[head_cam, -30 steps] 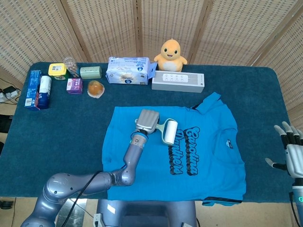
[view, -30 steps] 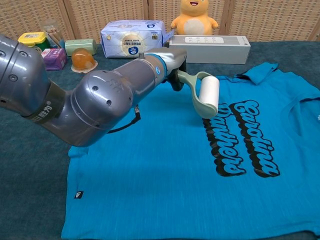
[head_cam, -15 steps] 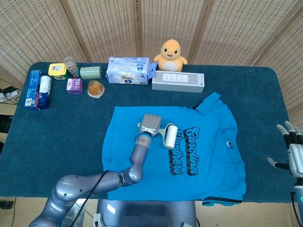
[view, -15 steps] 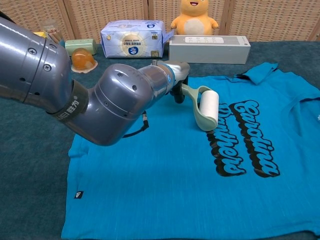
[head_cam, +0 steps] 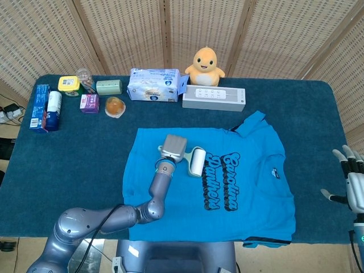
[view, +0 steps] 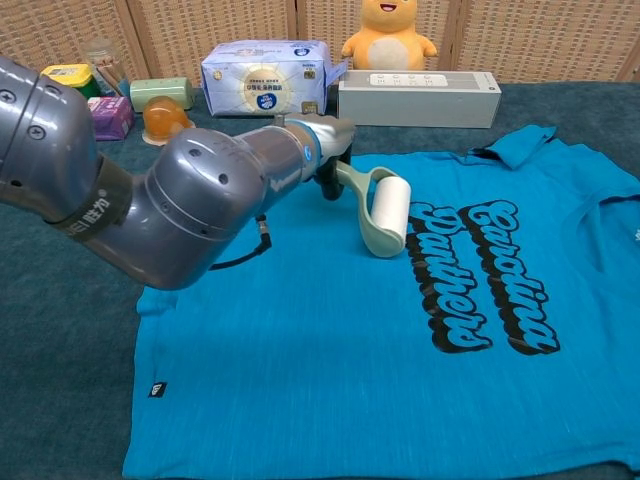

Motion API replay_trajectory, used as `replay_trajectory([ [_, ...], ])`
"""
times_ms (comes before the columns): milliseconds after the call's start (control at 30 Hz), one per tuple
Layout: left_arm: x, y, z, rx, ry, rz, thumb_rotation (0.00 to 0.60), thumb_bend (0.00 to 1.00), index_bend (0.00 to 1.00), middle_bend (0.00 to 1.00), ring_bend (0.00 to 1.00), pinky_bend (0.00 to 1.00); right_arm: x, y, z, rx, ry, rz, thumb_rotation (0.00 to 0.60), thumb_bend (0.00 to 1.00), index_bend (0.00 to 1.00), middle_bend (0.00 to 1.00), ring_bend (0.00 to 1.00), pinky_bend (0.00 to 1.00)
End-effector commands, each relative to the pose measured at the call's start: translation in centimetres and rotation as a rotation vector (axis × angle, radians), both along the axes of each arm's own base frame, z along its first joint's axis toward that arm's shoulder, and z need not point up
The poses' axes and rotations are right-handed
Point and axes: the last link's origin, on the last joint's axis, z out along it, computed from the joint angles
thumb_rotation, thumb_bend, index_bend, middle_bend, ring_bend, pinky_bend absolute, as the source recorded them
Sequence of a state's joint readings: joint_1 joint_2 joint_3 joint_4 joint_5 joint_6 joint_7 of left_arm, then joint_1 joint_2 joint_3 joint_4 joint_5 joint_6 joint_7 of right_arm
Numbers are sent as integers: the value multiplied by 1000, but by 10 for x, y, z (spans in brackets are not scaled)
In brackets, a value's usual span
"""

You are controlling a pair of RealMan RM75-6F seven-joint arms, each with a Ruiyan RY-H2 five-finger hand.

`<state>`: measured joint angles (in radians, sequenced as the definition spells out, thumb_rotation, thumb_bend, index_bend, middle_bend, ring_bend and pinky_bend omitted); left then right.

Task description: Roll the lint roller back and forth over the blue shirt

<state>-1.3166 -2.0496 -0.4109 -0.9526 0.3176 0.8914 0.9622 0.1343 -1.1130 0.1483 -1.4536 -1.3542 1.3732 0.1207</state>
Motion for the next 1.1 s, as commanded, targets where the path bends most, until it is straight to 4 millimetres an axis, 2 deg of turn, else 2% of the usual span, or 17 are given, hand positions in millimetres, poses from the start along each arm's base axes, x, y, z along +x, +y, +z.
replay_trajectory([
  [33,-14,1,7,13,0,-4,600,707,980,943,762,966,0,0,1,-4,-2,0,600,0,117,0,0,0],
  [200,-33,0,17,12,-44,9,600,708,980,943,762,966,1,1,1,-7,-1,1,600,0,117,0,0,0],
  [667,-102,-4,79,85,-98,21,600,707,980,943,763,966,2,0,-4,10,4,3,600,0,117,0,0,0],
  [867,-128,-3,89,112,-77,39,600,705,980,943,762,966,1,0,-4,10,6,-2,600,0,117,0,0,0],
  [1100,-144,-1,91,123,-56,64,600,706,981,943,763,966,1,-1,-5,15,5,-6,600,0,117,0,0,0],
])
